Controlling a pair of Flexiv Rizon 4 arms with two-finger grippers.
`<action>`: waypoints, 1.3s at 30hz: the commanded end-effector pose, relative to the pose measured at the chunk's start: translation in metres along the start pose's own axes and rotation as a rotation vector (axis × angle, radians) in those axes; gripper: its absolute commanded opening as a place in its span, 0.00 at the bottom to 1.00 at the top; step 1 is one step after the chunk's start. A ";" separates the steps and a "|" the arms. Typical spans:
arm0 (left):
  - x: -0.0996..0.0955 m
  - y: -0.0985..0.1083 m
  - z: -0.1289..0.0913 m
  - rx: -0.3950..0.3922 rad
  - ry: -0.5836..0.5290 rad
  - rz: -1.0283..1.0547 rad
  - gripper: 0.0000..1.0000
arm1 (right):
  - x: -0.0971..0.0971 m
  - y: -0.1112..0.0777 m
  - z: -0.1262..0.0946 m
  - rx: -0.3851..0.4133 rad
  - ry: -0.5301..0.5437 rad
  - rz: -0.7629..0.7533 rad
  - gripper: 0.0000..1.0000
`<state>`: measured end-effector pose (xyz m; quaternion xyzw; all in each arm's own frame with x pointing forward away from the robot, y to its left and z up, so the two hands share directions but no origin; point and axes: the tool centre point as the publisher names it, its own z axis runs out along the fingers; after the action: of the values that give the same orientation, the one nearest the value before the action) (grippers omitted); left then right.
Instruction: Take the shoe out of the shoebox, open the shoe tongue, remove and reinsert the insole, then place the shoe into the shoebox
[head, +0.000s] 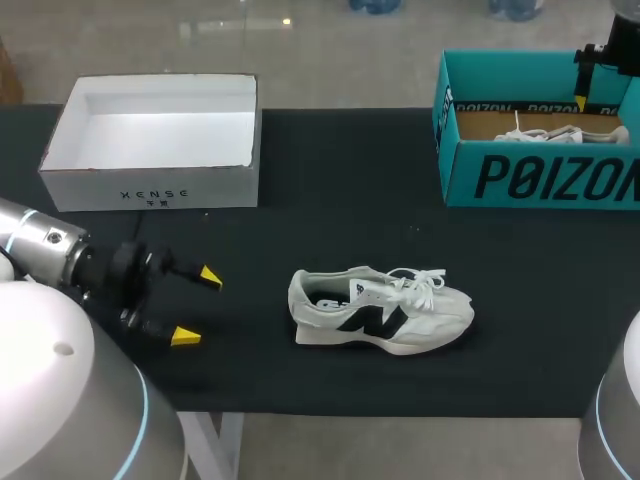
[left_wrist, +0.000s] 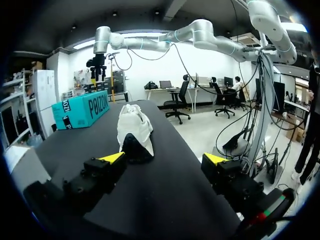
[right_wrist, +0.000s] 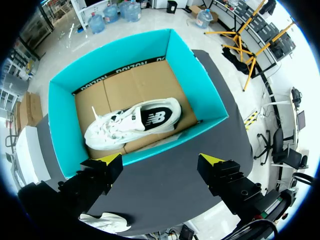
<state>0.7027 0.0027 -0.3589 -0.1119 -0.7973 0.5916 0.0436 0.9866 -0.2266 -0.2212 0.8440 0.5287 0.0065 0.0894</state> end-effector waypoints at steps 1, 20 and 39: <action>0.019 -0.001 0.014 0.005 -0.154 0.112 1.00 | -0.001 -0.001 0.000 -0.002 0.001 0.000 1.00; -0.021 0.016 0.051 -0.075 -0.185 0.032 1.00 | -0.001 -0.001 0.000 -0.002 0.001 0.000 1.00; -0.053 0.036 0.077 -0.091 -0.142 0.003 1.00 | -0.001 -0.001 0.000 -0.002 0.001 0.000 1.00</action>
<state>0.7363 -0.0658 -0.4079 -0.0709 -0.8244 0.5611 -0.0226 0.9865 -0.2266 -0.2212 0.8440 0.5287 0.0065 0.0894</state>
